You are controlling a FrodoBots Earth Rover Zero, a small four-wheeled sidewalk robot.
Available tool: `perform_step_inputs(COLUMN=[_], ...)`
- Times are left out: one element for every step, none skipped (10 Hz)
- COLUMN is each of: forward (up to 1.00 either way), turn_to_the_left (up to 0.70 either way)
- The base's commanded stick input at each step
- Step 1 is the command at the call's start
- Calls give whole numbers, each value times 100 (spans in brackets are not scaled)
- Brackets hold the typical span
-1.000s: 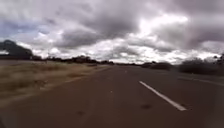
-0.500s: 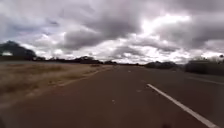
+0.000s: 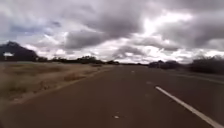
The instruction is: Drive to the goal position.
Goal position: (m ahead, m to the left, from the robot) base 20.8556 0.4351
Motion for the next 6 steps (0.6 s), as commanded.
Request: perform_step_inputs(forward=[100, 100, 100, 100, 100, 100], turn_to_the_left=[4, 4, 4, 4, 4, -6])
